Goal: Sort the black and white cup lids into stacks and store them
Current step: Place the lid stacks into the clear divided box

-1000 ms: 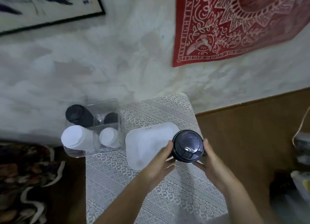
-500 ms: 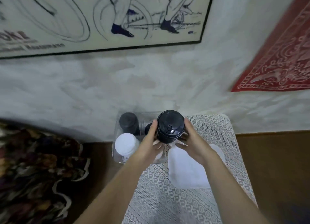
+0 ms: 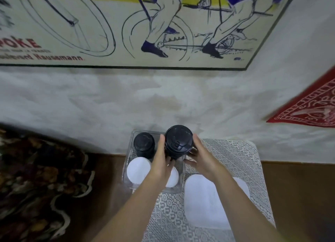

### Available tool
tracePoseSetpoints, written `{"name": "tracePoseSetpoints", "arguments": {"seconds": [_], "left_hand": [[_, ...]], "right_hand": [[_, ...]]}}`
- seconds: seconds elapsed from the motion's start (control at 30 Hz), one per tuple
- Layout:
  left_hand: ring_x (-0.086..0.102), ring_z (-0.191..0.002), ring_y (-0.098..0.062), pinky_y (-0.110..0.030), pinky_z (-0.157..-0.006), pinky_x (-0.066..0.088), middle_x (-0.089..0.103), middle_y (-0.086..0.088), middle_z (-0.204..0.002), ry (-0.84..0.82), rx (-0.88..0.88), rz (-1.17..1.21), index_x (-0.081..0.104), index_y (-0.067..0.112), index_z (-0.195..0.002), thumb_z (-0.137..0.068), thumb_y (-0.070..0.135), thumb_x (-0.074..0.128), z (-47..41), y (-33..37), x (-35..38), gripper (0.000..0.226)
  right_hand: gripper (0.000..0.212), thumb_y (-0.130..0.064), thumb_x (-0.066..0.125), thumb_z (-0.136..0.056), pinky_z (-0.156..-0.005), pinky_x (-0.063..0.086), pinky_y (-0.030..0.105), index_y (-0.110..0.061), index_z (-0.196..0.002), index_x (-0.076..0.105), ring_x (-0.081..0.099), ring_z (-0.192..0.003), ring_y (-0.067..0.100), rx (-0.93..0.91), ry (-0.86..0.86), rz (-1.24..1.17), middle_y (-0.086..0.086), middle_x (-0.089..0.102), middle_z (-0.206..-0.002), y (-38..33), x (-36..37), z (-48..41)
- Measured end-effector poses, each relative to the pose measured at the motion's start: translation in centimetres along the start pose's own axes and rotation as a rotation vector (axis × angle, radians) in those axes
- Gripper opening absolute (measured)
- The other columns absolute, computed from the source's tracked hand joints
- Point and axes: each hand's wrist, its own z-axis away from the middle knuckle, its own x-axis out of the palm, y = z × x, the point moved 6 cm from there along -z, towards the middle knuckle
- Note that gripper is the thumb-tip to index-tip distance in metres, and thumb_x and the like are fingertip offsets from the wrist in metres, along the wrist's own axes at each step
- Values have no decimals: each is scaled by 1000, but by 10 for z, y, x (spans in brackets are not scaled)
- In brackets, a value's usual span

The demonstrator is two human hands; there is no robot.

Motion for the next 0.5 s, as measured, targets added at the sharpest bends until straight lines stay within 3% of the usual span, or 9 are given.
{"name": "tracePoseSetpoints", "arguments": {"seconds": [0.1, 0.17, 0.23, 0.4, 0.5], "left_hand": [[46, -142, -15, -37, -116, 41, 54, 2, -149, 50, 20, 9, 53, 29, -147, -68, 79, 58, -3, 1, 6, 94], [47, -141, -15, -35, -111, 41, 55, 3, -147, 58, 26, 17, 53, 29, -146, -72, 81, 51, -4, -1, 8, 91], [48, -142, -16, -39, -118, 38, 56, 2, -150, 64, 30, 31, 52, 29, -149, -73, 83, 49, -8, -3, 8, 93], [49, -142, -17, -41, -123, 31, 55, 2, -152, 57, 2, 37, 50, 28, -151, -76, 78, 55, -8, -13, -1, 90], [51, -138, -17, -32, -107, 41, 60, 2, -146, 96, -19, 32, 52, 28, -148, -73, 73, 57, -8, -18, -2, 87]], "right_hand": [[64, -76, 54, -75, -96, 53, 35, -40, -126, 66, 57, -130, 11, 11, -39, 36, -5, 68, -134, -7, -4, -9], [70, -81, 56, -72, -106, 50, 42, -42, -129, 65, 56, -131, 10, 21, -91, 99, -8, 67, -136, -8, -7, -14], [70, -85, 57, -72, -113, 46, 49, -46, -130, 65, 55, -133, 10, 28, -134, 153, -12, 67, -135, -11, -11, -19], [55, -76, 48, -92, -112, 48, 47, -39, -125, 69, 66, -119, 10, 73, -163, 287, -13, 75, -119, -9, -15, -27], [54, -74, 47, -94, -108, 51, 42, -35, -123, 72, 69, -113, 8, 60, -150, 340, -13, 77, -114, -10, -18, -32]]}}
